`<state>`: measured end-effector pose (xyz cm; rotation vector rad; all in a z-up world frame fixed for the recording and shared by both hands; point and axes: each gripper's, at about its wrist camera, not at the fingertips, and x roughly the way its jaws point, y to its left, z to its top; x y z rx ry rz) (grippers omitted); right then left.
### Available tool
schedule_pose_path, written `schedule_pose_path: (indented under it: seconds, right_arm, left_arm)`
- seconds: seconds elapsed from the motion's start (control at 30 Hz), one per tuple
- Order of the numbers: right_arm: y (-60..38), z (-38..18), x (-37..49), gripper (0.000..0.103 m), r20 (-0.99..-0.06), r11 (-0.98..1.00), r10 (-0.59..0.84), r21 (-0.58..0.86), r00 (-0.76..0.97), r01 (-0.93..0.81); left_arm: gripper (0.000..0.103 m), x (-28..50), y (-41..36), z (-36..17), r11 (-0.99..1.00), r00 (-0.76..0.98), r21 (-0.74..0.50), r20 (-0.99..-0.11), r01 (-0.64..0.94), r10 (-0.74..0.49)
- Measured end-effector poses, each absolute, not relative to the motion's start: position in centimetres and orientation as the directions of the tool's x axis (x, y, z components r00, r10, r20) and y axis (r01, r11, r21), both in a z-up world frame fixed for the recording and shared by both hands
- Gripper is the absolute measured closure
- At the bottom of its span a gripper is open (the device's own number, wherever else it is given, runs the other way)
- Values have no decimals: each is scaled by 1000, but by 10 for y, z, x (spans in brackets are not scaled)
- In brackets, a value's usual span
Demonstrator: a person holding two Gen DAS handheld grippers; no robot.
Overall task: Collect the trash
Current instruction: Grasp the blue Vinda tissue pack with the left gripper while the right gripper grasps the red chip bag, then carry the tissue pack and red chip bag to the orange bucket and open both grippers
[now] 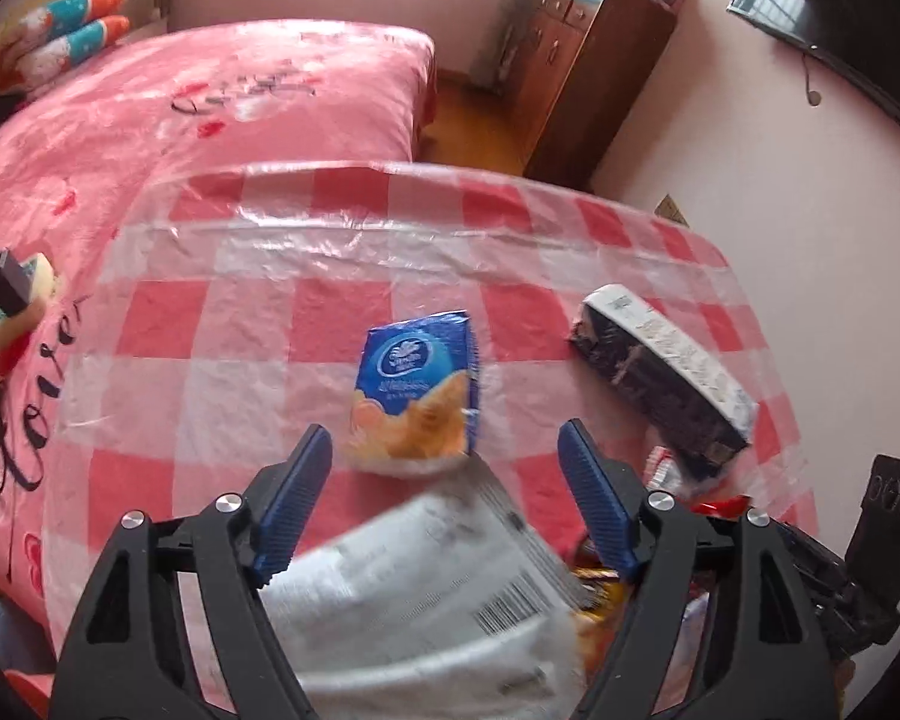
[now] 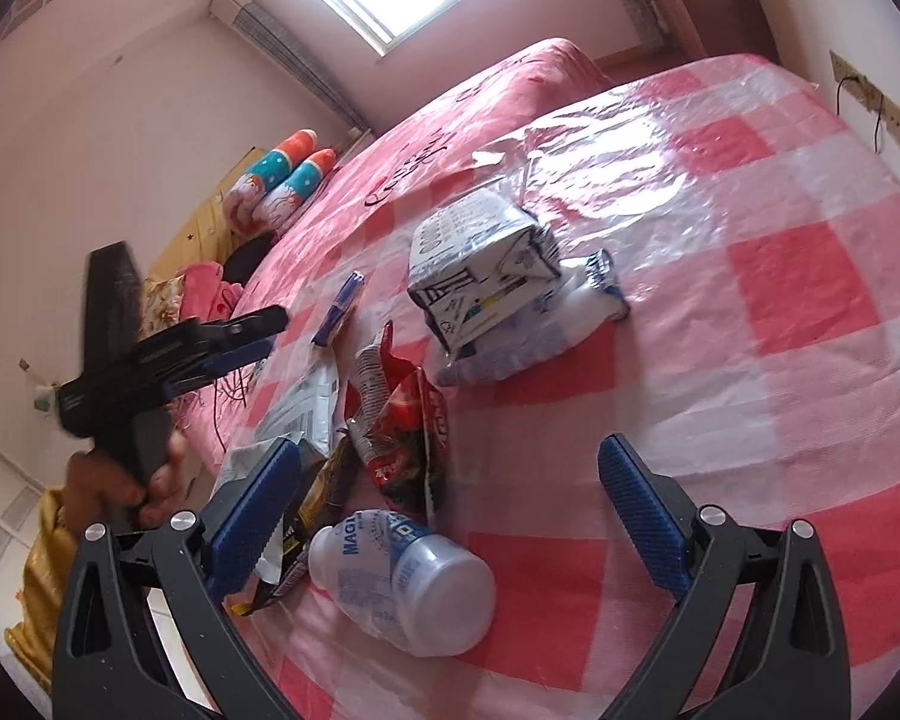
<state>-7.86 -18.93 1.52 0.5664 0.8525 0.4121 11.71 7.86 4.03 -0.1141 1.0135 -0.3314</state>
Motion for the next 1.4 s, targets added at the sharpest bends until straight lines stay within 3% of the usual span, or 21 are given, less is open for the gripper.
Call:
schedule_pose_path:
  seconds: [0.2,0.27,0.3,0.47,0.6,0.77,0.87,0.97,1.4]
  right_arm:
    - [-173,14,-71,7,-596,787,560,600,575,-145]
    - [-167,14,-68,13,-600,789,564,595,567,-156]
    - [-165,13,-67,22,-602,786,568,598,561,-155]
    - [-159,12,-63,28,-602,784,571,601,558,-154]
    - [-154,11,-59,36,-598,772,589,616,544,-158]
    - [-137,13,-52,38,-635,820,537,548,555,-166]
    - [-125,15,-51,45,-670,867,473,470,572,-166]
    - [-119,13,-51,61,-692,892,434,422,577,-165]
    - [-121,16,-59,72,-656,897,423,401,625,-187]
  left_arm:
    - [25,145,71,18,938,438,-261,-833,229,-339]
    - [26,151,69,13,941,431,-251,-840,228,-329]
    - [27,154,68,9,941,426,-251,-843,229,-329]
    - [46,153,65,7,946,439,-223,-844,235,-308]
    - [50,149,66,7,946,455,-219,-836,239,-308]
    - [56,145,70,6,946,466,-231,-827,227,-314]
    - [56,142,74,6,945,472,-240,-822,221,-319]
    - [57,139,81,7,945,481,-249,-815,214,-324]
    - [57,110,112,31,929,539,-315,-757,195,-370]
